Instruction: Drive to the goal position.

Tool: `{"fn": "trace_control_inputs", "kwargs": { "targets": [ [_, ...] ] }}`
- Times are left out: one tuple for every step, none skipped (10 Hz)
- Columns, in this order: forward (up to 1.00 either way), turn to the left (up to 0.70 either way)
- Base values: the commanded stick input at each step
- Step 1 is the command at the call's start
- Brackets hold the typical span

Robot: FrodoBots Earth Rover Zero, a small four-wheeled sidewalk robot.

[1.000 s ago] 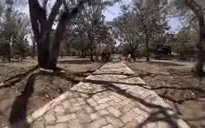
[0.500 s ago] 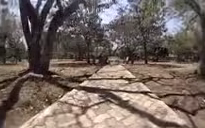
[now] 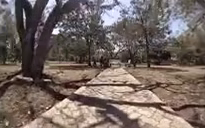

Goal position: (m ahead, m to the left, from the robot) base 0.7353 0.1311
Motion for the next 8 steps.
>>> {"fn": "trace_control_inputs", "kwargs": {
  "targets": [
    [0.85, -0.06],
    [0.85, -0.18],
    [0.85, -0.29],
    [0.85, -0.29],
    [0.85, -0.29],
    [0.85, 0.0],
    [0.85, 0.0],
    [0.85, 0.0]
  ]
}}
